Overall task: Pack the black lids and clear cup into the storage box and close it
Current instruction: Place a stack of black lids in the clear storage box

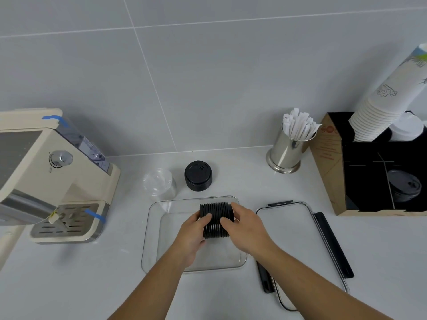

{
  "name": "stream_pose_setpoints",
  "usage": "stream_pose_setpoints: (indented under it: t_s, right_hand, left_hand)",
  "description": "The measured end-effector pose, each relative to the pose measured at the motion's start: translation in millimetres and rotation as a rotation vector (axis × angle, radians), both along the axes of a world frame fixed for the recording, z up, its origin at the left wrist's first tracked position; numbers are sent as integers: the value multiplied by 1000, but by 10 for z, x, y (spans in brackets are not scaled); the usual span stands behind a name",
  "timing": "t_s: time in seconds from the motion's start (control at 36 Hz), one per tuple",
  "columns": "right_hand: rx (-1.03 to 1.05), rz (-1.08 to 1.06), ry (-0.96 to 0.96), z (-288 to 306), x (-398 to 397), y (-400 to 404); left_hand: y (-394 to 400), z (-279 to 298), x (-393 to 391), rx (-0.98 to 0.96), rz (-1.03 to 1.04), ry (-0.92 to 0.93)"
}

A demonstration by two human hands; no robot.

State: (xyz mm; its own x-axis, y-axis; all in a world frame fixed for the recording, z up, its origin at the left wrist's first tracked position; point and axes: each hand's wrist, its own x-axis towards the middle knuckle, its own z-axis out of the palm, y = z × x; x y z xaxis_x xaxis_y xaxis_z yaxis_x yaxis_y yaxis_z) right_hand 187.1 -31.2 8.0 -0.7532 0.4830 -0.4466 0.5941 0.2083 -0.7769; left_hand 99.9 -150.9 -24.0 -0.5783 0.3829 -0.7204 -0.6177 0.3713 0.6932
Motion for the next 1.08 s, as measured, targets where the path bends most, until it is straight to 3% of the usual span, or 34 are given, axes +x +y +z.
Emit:
stream_pose_setpoints:
  t_s: [0.22, 0.44, 0.67, 1.08]
  right_hand:
    - [63, -76, 88, 52, 166, 117]
    - [65, -26, 34, -56, 203, 159]
    - [32, -37, 58, -203, 181, 174]
    - [24, -113, 97, -311, 180, 215]
  left_hand:
    - [90, -19, 30, 56, 16, 49]
    - [170, -56, 90, -1, -89, 145]
    - [111, -94, 62, -68, -22, 116]
    - [178, -91, 61, -13, 37, 58]
